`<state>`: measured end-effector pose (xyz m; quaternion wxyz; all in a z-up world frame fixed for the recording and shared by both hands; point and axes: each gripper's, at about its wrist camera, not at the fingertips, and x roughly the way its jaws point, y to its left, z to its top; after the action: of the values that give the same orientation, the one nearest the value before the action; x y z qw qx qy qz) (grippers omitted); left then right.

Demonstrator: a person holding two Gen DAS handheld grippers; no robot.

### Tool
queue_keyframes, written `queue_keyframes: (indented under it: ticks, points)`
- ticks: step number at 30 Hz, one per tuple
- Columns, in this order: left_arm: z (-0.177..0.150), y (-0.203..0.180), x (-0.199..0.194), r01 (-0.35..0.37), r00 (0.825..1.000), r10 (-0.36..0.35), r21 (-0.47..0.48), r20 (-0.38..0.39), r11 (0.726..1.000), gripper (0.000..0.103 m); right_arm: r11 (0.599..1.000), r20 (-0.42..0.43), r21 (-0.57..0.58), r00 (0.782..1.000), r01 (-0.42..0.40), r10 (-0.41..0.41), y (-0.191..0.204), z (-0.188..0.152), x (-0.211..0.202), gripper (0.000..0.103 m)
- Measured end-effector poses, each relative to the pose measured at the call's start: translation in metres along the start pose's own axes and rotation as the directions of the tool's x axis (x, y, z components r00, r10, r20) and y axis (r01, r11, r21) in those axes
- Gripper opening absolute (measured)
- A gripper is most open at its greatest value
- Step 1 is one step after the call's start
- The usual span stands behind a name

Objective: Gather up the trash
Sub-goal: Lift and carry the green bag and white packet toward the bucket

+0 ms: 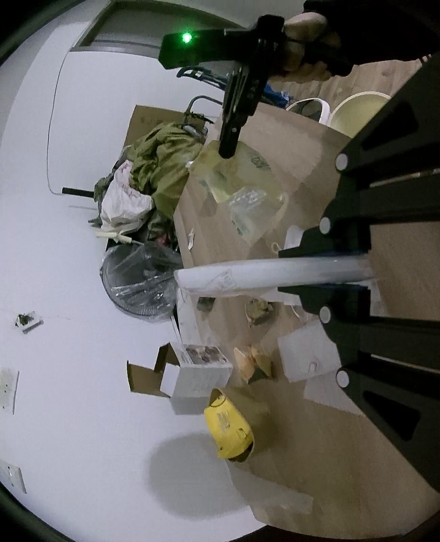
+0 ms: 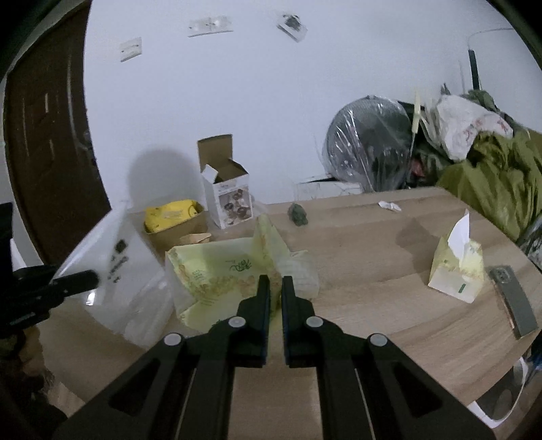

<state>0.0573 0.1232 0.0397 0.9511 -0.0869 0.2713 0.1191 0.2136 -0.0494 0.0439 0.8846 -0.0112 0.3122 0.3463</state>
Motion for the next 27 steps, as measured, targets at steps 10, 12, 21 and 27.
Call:
queue_keyframes:
  ticks: [10, 12, 21, 27]
  points:
    - [-0.005, -0.026, 0.010, 0.052, 0.998, -0.050, 0.059, -0.033, 0.997, 0.010, 1.000, 0.010, 0.014, 1.000, 0.025, -0.025, -0.005, -0.012, -0.025, 0.006]
    - [-0.005, -0.034, 0.014, 0.068, 0.997, -0.066, 0.071, -0.041, 0.995, 0.010, 0.999, 0.005, 0.024, 0.999, 0.035, -0.035, -0.009, -0.017, -0.029, 0.006]
    - [-0.011, -0.068, 0.030, 0.155, 0.986, -0.147, 0.118, -0.074, 0.981, 0.010, 0.992, -0.018, 0.066, 0.994, 0.107, -0.106, -0.038, -0.045, -0.055, 0.006]
    - [-0.015, -0.091, 0.041, 0.212, 0.975, -0.198, 0.150, -0.104, 0.966, 0.010, 0.980, -0.033, 0.113, 0.987, 0.163, -0.160, -0.059, -0.067, -0.076, 0.006]
